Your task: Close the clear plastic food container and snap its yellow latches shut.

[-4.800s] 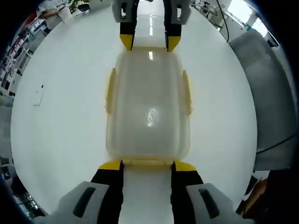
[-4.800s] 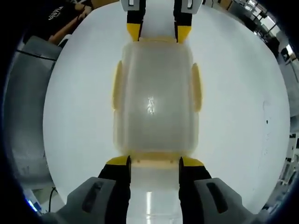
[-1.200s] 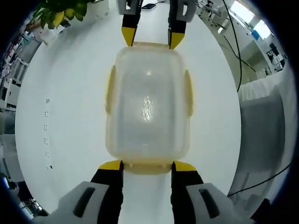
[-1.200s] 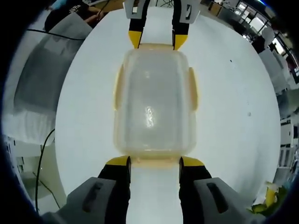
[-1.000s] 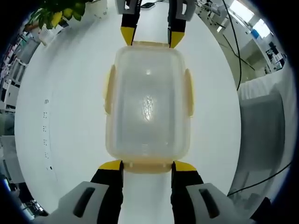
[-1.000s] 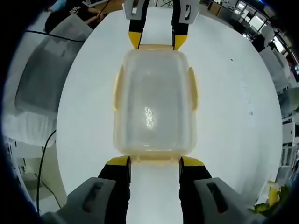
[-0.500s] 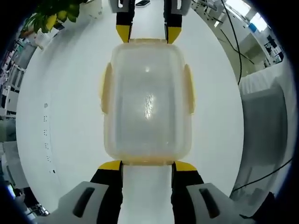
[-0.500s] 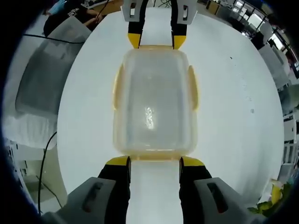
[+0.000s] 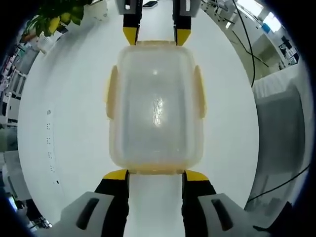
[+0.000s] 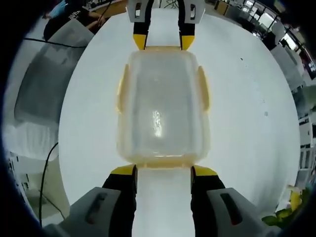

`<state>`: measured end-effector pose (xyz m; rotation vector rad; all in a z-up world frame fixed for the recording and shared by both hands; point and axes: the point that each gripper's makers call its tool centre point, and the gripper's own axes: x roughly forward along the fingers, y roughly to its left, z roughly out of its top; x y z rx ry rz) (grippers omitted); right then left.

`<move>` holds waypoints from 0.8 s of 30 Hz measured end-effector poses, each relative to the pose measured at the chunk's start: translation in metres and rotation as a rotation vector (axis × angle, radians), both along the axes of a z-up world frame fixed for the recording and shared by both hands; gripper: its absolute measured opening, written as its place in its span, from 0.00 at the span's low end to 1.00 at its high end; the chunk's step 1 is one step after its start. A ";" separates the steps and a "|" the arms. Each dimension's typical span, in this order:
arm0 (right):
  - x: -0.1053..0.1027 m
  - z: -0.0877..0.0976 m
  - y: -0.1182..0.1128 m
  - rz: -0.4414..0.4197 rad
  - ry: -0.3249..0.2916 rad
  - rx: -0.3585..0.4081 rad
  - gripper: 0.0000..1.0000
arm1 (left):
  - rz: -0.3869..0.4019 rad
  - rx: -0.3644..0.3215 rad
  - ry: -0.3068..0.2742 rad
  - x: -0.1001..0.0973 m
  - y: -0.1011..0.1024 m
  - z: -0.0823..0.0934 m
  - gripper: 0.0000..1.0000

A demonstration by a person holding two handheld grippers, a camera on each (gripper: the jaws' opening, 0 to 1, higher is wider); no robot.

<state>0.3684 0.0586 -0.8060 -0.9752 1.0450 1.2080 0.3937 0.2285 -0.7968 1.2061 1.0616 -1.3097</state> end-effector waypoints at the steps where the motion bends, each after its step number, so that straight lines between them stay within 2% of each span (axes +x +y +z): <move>1: 0.000 -0.003 -0.001 -0.006 -0.002 -0.003 0.41 | 0.000 0.007 -0.006 0.001 0.002 -0.001 0.36; 5: -0.013 -0.013 -0.006 -0.087 0.078 0.019 0.49 | 0.051 0.035 0.017 -0.001 0.015 -0.005 0.46; 6: -0.011 -0.014 -0.008 -0.093 0.081 0.020 0.51 | 0.059 0.038 0.016 0.000 0.017 -0.006 0.46; 8: -0.013 -0.016 -0.013 -0.115 0.094 0.017 0.50 | 0.099 0.030 0.015 0.002 0.023 -0.006 0.46; 10: -0.017 -0.017 -0.017 -0.184 0.126 0.031 0.46 | 0.201 -0.016 0.049 0.001 0.023 -0.003 0.45; 12: -0.020 -0.016 -0.025 -0.282 0.169 0.038 0.44 | 0.446 -0.098 0.098 0.004 0.017 0.006 0.46; 14: -0.019 -0.015 -0.033 -0.350 0.192 0.060 0.41 | 0.605 -0.175 0.161 0.006 0.011 0.016 0.46; 15: -0.019 -0.015 -0.038 -0.389 0.200 0.057 0.40 | 0.659 -0.218 0.196 0.007 0.008 0.020 0.46; 16: -0.016 -0.013 -0.045 -0.465 0.201 0.048 0.39 | 0.771 -0.268 0.262 0.006 0.004 0.027 0.47; 17: -0.014 -0.011 -0.047 -0.498 0.197 0.056 0.38 | 0.829 -0.291 0.305 0.004 0.002 0.031 0.48; 18: -0.011 -0.006 -0.050 -0.570 0.199 0.070 0.37 | 0.872 -0.327 0.355 0.002 -0.001 0.034 0.48; 19: -0.008 -0.001 -0.051 -0.624 0.203 0.093 0.36 | 0.908 -0.345 0.377 0.001 -0.002 0.035 0.48; 20: -0.005 0.003 -0.050 -0.673 0.212 0.127 0.36 | 0.981 -0.367 0.406 0.001 -0.003 0.036 0.48; 21: -0.003 0.014 -0.042 -0.770 0.261 0.209 0.37 | 1.032 -0.383 0.420 0.001 -0.004 0.034 0.48; 22: -0.002 0.021 -0.036 -0.820 0.300 0.272 0.38 | 1.119 -0.417 0.450 0.003 -0.008 0.034 0.48; 24: 0.001 0.037 -0.023 -0.904 0.358 0.395 0.41 | 1.213 -0.470 0.531 0.000 -0.016 0.035 0.48</move>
